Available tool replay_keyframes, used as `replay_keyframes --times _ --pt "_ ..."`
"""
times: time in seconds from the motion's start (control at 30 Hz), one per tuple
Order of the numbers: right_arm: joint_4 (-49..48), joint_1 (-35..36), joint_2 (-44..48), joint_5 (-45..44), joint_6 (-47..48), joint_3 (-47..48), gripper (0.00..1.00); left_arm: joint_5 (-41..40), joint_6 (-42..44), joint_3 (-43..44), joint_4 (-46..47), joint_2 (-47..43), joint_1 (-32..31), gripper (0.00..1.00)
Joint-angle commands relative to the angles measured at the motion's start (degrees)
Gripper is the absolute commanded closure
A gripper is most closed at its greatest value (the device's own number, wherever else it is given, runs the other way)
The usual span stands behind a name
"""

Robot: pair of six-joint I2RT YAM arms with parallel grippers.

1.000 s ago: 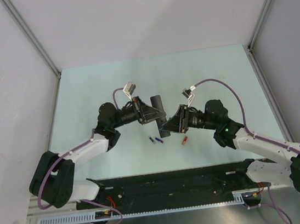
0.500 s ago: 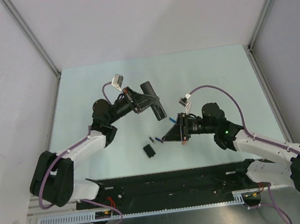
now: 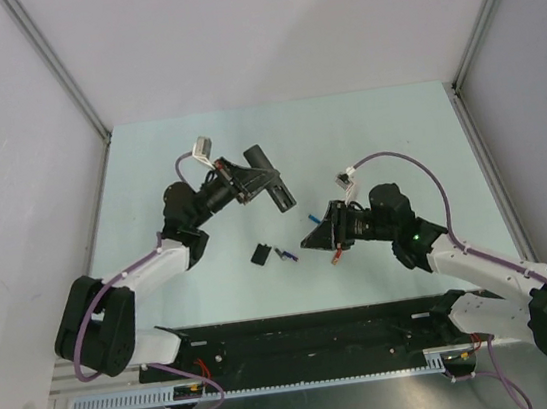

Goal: Load the batteries into the remote control
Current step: Remove the battery cover from the remote control, then pick up the battery from the center of the board.

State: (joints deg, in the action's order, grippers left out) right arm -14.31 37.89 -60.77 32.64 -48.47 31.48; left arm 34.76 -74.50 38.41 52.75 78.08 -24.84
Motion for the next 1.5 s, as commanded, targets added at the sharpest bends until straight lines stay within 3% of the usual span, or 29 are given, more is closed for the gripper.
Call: replay_keyframes --times 0.0,0.27,0.37,0.43,0.53,0.7,1.0,1.47 --pt "10.0 0.2 0.5 -8.0 7.9 2.4 0.61 -1.9 2.0 -3.0 2.2 -2.4 3.1 1.00" --pt "16.0 1.5 -1.1 -22.1 13.1 2.5 0.59 -2.7 8.4 -11.1 -4.4 -13.0 5.4 1.00" --pt "19.5 2.9 -1.8 -31.3 15.0 3.3 0.57 -6.1 14.6 -12.8 -14.3 -18.0 5.4 1.00" --pt "21.5 4.3 -3.0 -42.2 16.2 4.4 0.56 -9.2 18.1 -13.0 -25.4 -23.4 5.3 1.00" --pt "20.5 4.8 -5.4 -47.0 21.5 6.5 0.54 -15.4 21.3 -13.9 -35.3 -29.2 5.4 1.00" --pt "25.6 3.9 -18.0 -45.5 29.6 17.6 0.54 -13.5 19.8 -15.2 -38.8 -33.0 5.4 1.00" --pt "27.0 2.1 -30.4 -43.4 37.6 25.7 0.54 -6.2 20.2 -14.9 -39.9 -33.5 5.4 1.00" --pt "29.5 1.0 -30.1 -45.0 35.8 26.9 0.51 1.2 21.6 -16.0 -38.6 -34.4 5.4 1.00"
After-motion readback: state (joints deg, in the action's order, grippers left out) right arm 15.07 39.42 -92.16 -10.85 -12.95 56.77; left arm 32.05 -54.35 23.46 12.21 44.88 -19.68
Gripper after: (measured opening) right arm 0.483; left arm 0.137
